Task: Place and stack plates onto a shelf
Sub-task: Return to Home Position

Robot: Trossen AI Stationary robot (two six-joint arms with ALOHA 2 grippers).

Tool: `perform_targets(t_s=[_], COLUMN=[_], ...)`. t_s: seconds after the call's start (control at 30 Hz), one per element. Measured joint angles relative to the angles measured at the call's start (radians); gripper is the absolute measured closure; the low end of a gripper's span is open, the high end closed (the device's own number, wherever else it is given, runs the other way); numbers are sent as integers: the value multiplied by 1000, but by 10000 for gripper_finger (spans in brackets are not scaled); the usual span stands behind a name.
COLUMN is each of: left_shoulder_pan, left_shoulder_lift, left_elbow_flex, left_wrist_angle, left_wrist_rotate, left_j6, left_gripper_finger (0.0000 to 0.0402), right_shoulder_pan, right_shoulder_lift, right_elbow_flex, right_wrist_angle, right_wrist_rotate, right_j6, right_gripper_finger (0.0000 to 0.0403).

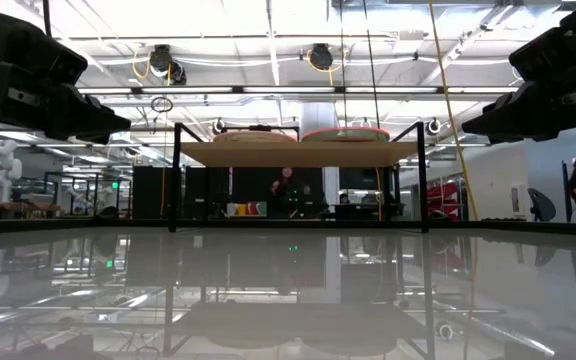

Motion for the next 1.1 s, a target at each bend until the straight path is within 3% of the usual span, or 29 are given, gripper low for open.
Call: perform_targets(t_s=[0.53,1.1], left_shoulder_pan=[0,0], left_shoulder_lift=[0,0], left_elbow_flex=[0,0], left_wrist_angle=[21,21], left_wrist_rotate=[0,-2], left_j6=[-105,-108], left_gripper_finger=[385,385], right_shoulder_pan=[0,0], right_shoulder_lift=[-1,0], right_elbow_flex=[0,0], right_wrist_angle=[44,45], right_wrist_rotate=[2,-3], right_j6=[0,0], right_gripper_finger=[403,403])
